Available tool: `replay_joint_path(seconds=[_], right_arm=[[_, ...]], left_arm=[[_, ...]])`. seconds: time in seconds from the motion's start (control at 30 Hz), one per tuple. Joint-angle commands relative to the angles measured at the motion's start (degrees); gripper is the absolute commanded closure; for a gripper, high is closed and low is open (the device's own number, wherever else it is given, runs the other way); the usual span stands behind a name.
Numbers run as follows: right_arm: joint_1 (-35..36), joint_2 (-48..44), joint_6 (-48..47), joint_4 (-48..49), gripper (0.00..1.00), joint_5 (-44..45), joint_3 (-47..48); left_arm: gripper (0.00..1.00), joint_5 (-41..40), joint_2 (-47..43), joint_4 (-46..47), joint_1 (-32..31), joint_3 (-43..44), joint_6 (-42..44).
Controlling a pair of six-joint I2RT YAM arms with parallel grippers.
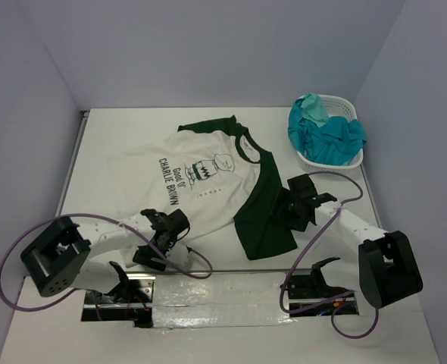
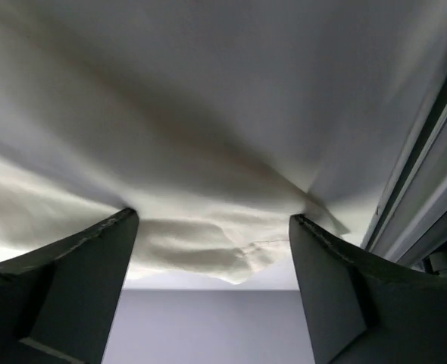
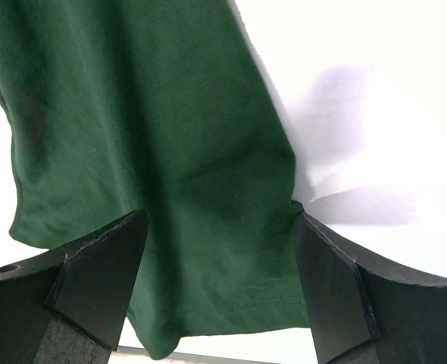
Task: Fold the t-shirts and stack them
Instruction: Flatten out the tshirt
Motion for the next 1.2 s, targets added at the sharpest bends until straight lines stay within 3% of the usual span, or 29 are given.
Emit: replay_joint_path(seconds=[0.0,0.13,0.23,0.27,0.37,0.5,0.63,0.8,0.9,1.03,1.13,1.17], right_arm=[[0.52,-2.25,2.77,-1.84,0.16,2.88,-1.88],[0.78,-4.46,4.36,3.14,0.28,1.13,-4.43],[1.05,0.18,3.83,5.28,0.33,-1.51,-4.96],[1.22,1.33,3.92,4.58,0.31,-0.73,-4.61],[2.1,2.14,4.36,-0.33,0.2,2.87,-3.56],[9.1,-4.0,6.72,-15.06,0.14,12.62,3.8],[12.74,-5.77,10.77,-23.63,0.08,18.35,8.22],[12.3,-2.27,11.66,-19.01,0.04,15.11,4.8],[11.77,6.07,11.74,-19.13,0.0,15.61,7.31],[12.91,12.06,10.86,-18.98,0.06,16.15,9.54],[15.18,13.12,12.52,-16.8,0.09,11.28,8.93],[16.76,13.73,13.23,-14.78,0.1,9.67,8.06]], left_arm=[[0.08,-1.78,-1.66,9.02,1.05,-7.02,3.02],[0.37,2.97,0.44,8.23,3.25,-4.12,2.76],[0.73,4.03,3.42,8.14,5.45,-1.57,-0.74],[0.98,3.6,4.05,8.05,5.63,-1.04,-3.71],[1.0,1.84,3.8,8.66,6.51,-0.94,-9.87],[1.0,-1.66,-1.65,10.33,8.08,-2.96,-13.58],[1.0,-5.1,-7.1,11.21,8.79,-3.58,-14.9],[1.0,-5.81,-8.34,9.72,12.3,-1.83,-14.74],[1.0,-5.81,-9.74,9.28,13.89,-2.09,-12.89],[1.0,-6.07,-12.37,7.97,16.08,-1.04,-11.13],[1.0,-5.46,-15.61,5.59,22.48,0.63,-8.16],[1.0,-5.63,-16.68,5.59,27.55,0.37,-6.31]])
